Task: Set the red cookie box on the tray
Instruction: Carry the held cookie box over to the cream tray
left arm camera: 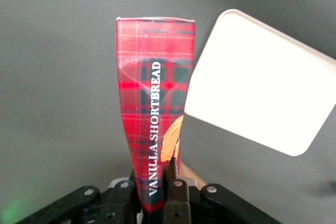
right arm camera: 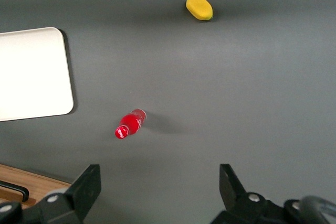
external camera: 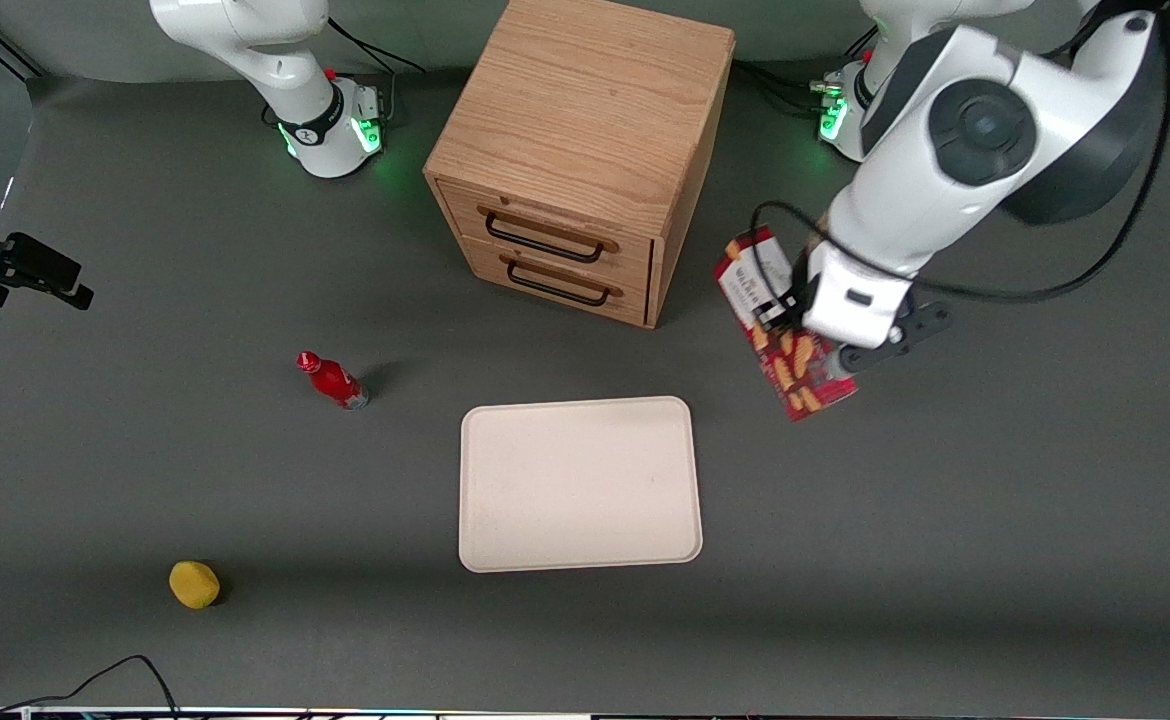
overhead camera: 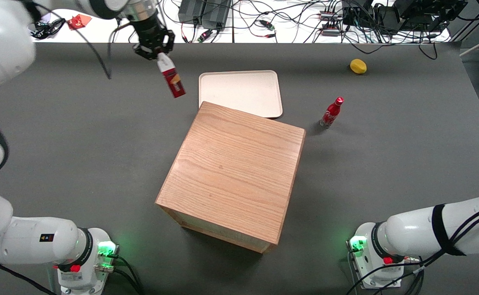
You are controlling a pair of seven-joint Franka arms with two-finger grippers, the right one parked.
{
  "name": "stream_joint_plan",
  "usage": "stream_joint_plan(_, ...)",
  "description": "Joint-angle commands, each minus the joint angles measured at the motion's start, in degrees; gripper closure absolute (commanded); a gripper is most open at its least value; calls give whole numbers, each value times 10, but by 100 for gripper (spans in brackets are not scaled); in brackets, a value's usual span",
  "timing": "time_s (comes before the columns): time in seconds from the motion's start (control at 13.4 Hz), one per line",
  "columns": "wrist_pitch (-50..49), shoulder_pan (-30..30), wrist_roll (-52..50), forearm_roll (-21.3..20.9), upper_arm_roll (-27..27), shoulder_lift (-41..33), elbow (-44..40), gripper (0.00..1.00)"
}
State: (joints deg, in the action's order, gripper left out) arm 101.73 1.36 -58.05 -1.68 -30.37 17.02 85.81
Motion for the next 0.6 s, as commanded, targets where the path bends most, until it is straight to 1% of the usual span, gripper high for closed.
stream_joint_plan(0.0, -13, 73, -80, -82, 0, 129, -134, 85)
stream_joint_plan(0.07, 2, 100, -102, -129, 0, 161, -159, 85)
stream_joint_plan(0.15, 11, 117, -120, -164, 0, 188, -179, 85)
stream_joint_plan(0.22, 13, 133, -143, -190, 0, 214, -193, 85)
stream_joint_plan(0.37, 22, 165, -155, -251, 6, 249, -200, 85)
stream_joint_plan(0.45, 36, 168, -164, -261, 6, 265, -200, 85)
stream_joint_plan(0.52, 64, 169, -178, -261, 6, 279, -199, 85)
